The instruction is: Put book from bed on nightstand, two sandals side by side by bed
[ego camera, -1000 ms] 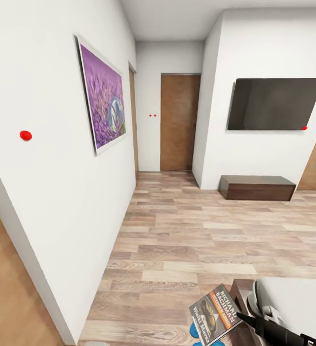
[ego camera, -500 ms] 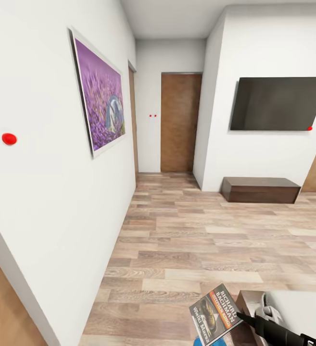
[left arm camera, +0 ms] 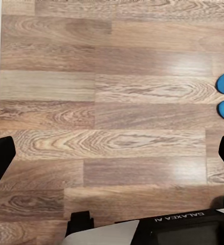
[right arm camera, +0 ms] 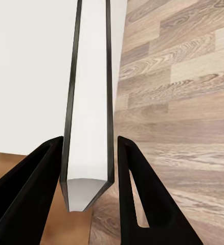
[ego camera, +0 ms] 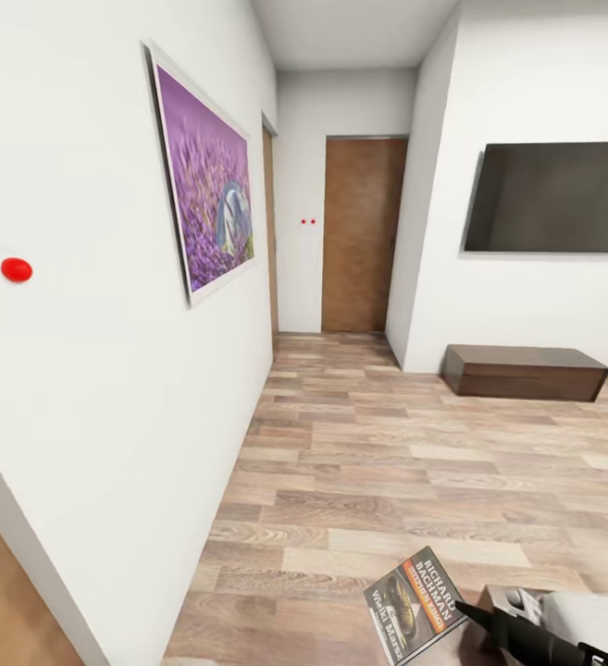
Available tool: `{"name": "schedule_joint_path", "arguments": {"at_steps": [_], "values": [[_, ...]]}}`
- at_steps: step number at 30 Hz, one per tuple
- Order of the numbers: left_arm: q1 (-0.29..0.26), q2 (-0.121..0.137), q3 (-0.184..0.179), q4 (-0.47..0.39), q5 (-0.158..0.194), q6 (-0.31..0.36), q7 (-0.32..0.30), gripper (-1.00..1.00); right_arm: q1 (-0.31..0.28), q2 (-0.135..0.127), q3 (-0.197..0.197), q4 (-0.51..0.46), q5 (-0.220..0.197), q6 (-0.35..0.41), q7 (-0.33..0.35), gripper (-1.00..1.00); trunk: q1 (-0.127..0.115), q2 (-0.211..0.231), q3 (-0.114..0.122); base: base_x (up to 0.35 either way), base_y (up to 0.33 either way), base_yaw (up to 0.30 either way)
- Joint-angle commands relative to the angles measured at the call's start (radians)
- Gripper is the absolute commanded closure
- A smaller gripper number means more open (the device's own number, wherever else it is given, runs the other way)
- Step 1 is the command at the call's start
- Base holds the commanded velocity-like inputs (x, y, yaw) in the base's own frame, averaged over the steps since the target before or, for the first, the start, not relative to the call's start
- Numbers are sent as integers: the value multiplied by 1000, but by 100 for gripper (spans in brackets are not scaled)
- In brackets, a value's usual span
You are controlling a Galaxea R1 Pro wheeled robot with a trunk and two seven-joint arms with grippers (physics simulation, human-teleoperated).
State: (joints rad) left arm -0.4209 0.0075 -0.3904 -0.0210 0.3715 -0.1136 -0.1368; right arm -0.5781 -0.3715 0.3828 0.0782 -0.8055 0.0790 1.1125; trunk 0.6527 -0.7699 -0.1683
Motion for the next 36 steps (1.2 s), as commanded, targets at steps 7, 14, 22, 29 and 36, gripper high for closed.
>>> {"name": "schedule_joint_path", "arguments": {"at_steps": [7,14,22,29,36], "values": [[-1,0,-9,1,10,-3,-4,-100,-2,0,5,3,-11,8,6,100,1,-1,-2,264,120,6],[-1,0,-9,1,10,-3,-4,-100,-2,0,5,3,-11,8,6,100,1,-1,-2,319,20,0],[-1,0,-9,1,10,-3,-4,-100,-2,0,5,3,-11,8,6,100,1,-1,-2,153,20,0],[-1,0,-9,1,10,-3,-4,-100,-2,0,5,3,-11,8,5,100,1,-1,-2,269,122,0],[-1,0,-8,1,10,-3,-4,-100,-2,0,5,3,-11,8,6,100,1,-1,-2,116,18,0]]}}
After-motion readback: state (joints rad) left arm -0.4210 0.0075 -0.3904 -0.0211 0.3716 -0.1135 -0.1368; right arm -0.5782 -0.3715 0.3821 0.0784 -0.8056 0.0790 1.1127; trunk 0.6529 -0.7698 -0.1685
